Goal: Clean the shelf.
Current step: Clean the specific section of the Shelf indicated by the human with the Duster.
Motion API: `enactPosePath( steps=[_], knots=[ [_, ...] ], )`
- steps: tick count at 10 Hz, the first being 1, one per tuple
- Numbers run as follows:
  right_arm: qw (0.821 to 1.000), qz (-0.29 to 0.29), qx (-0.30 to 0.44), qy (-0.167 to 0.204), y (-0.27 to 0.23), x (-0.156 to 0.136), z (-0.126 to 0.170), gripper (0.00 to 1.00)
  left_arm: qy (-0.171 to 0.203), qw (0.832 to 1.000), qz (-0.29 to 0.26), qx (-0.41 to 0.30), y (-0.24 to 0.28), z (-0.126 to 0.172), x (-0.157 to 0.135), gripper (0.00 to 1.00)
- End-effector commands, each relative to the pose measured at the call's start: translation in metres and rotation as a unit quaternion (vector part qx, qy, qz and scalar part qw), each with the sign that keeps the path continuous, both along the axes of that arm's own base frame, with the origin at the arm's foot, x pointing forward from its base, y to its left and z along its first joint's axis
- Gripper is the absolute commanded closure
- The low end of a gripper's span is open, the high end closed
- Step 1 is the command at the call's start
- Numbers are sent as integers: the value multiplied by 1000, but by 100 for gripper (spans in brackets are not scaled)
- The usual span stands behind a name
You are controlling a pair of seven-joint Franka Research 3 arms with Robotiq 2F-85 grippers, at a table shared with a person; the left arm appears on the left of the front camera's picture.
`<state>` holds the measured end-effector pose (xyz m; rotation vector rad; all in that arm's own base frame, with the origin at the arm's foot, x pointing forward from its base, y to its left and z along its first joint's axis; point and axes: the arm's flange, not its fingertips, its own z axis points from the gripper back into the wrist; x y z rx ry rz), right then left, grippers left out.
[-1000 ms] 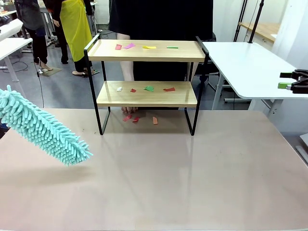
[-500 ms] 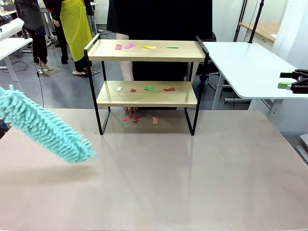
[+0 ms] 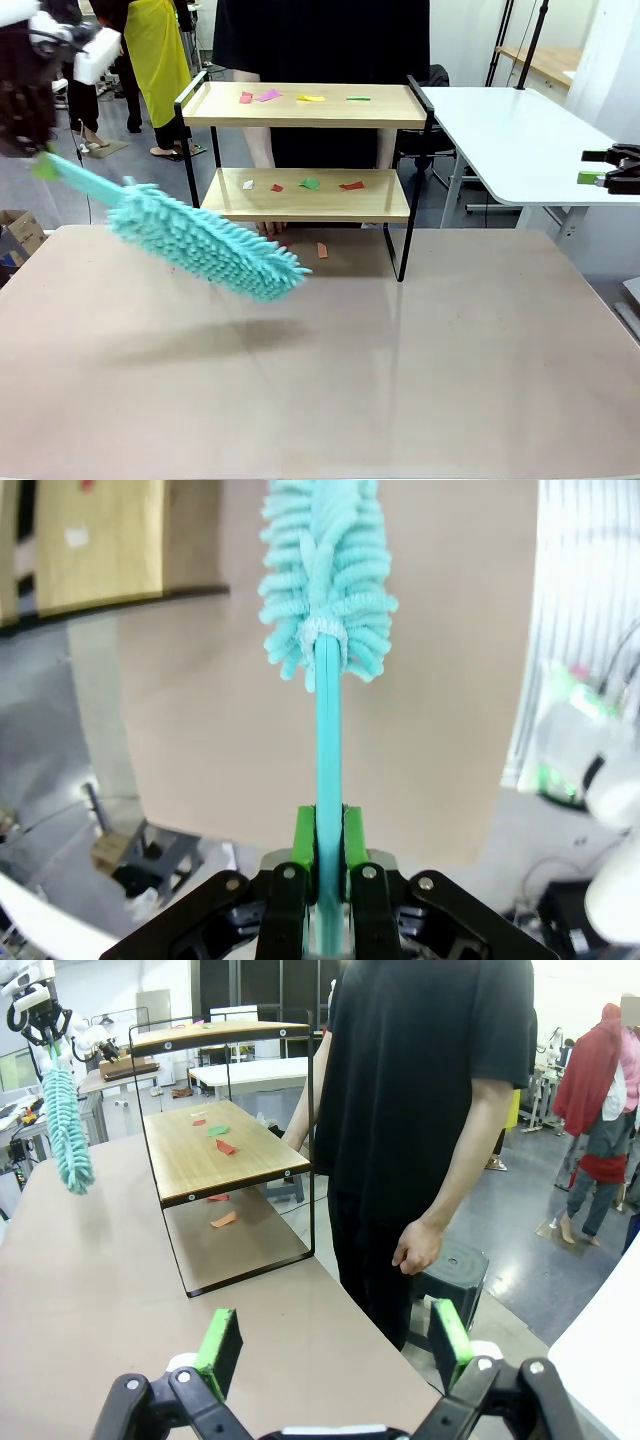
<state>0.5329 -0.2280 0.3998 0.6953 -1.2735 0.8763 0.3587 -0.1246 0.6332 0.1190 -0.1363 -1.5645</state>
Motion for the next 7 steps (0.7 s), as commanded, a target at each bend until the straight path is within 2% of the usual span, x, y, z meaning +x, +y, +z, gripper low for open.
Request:
enactPosePath(
  steps=[1,3,4,5,6,7],
  knots=[
    [1000,0,0,-3,2,1,3,0,-10,997,41,-58,-45,-11,-5,87],
    [1000,0,0,-3,2,1,3,0,5,992,85,-91,-80,-27,-13,87],
    [1000,0,0,-3,2,1,3,0,2,989,101,-109,-80,-30,-25,87],
    [1000,0,0,-3,2,1,3,0,13,986,106,-126,-84,-37,-31,87],
    [1000,0,0,-3,2,1,3,0,27,985,88,-148,-90,-53,-30,87],
    [1000,0,0,-3,2,1,3,0,24,984,80,-159,-91,-74,-26,87]
  ],
)
